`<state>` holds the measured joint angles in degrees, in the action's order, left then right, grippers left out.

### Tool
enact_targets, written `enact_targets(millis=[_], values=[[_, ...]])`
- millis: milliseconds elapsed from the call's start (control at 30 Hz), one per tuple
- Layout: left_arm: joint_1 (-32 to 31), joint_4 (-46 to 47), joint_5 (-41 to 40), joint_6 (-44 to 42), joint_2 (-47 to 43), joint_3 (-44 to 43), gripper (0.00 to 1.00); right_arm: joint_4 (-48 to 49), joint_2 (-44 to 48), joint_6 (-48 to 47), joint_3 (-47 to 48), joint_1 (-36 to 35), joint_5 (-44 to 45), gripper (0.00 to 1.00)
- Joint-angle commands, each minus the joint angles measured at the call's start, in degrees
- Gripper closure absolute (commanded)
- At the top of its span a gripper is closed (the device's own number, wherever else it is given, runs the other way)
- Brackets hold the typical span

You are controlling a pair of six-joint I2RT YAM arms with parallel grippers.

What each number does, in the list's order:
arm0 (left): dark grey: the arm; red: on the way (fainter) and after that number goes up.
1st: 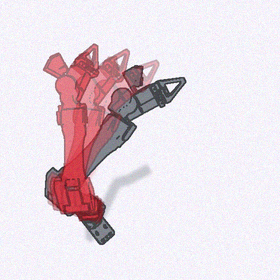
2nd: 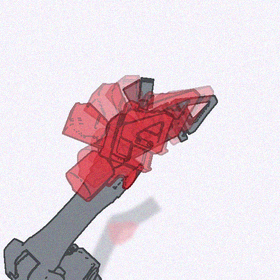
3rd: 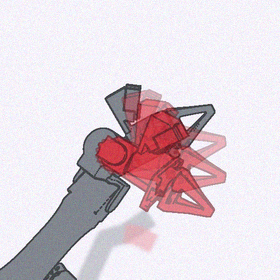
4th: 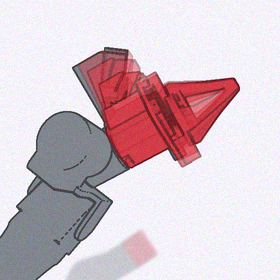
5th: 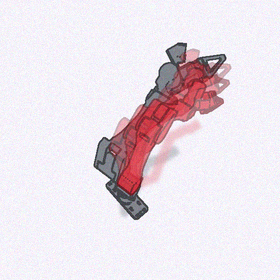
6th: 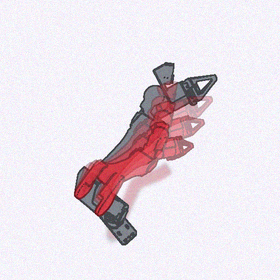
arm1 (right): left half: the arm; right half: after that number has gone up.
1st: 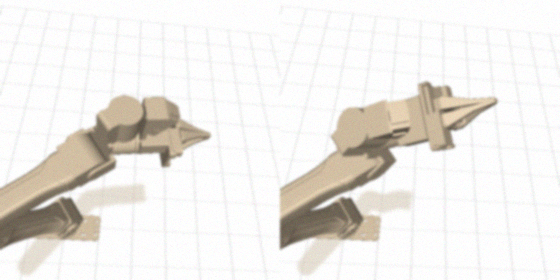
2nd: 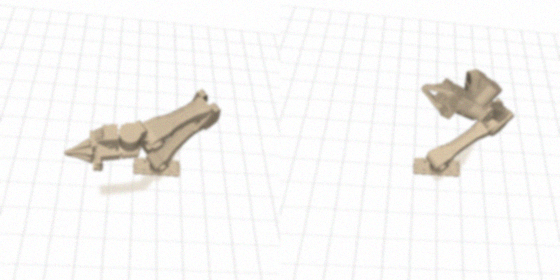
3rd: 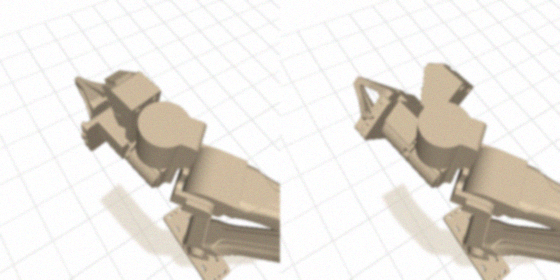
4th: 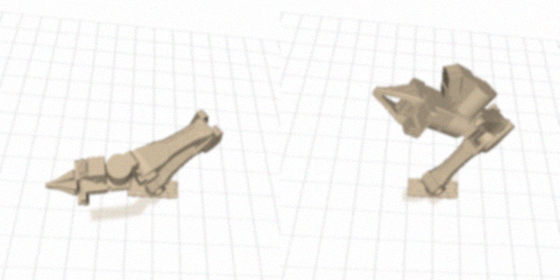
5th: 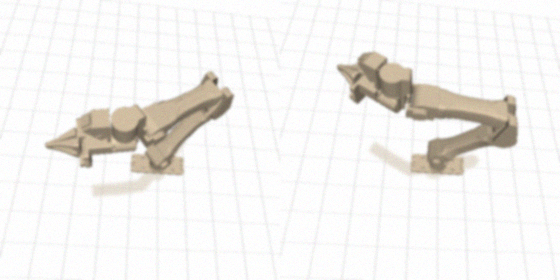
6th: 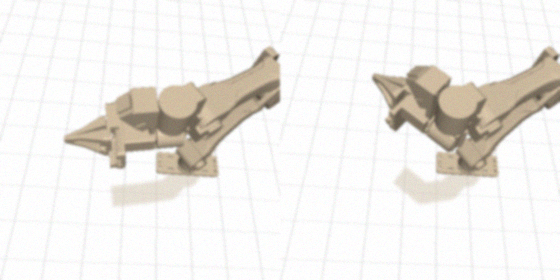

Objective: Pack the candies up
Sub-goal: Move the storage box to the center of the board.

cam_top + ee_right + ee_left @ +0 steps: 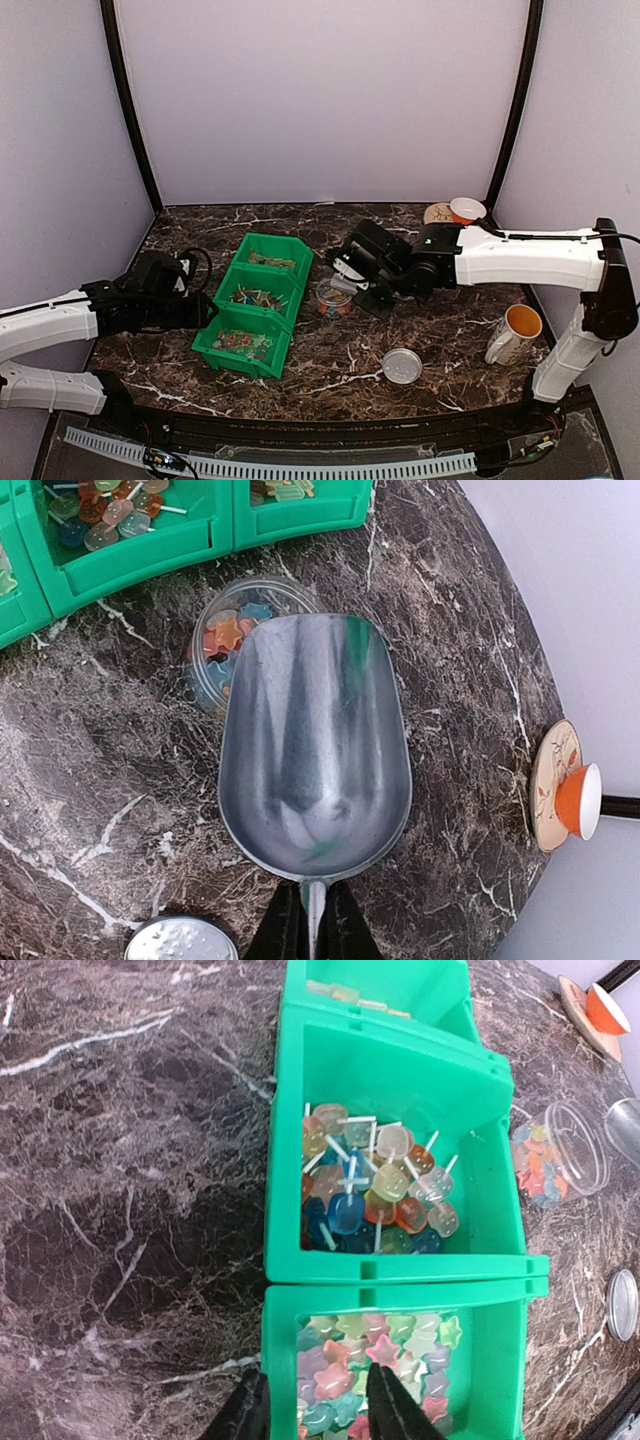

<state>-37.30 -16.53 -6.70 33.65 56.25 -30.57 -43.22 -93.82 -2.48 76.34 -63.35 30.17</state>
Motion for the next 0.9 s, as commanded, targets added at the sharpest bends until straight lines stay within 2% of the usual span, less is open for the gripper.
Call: enact_targets(millis=[0, 167, 433, 867], values=[[-0.1, -2.6, -2.4, -0.6, -2.1, -4.0, 0.63, 2.5, 2.0, 0.3, -0.8, 0.3, 0.2, 1.0], [-0.1, -2.9, -5.2, -2.9, 1.9, -7.9, 0.6, 2.9, 2.9, 0.3, -1.1, 0.3, -0.1, 1.0], [-0.1, -4.0, -10.9, -7.1, 13.2, -15.8, 0.57, 3.0, 5.6, 1.2, -2.5, 0.3, -0.6, 1.0], [1.7, -1.6, -9.2, -9.8, 28.3, -22.6, 0.58, 3.8, 7.2, 1.7, -4.0, 0.3, -1.7, 1.0]])
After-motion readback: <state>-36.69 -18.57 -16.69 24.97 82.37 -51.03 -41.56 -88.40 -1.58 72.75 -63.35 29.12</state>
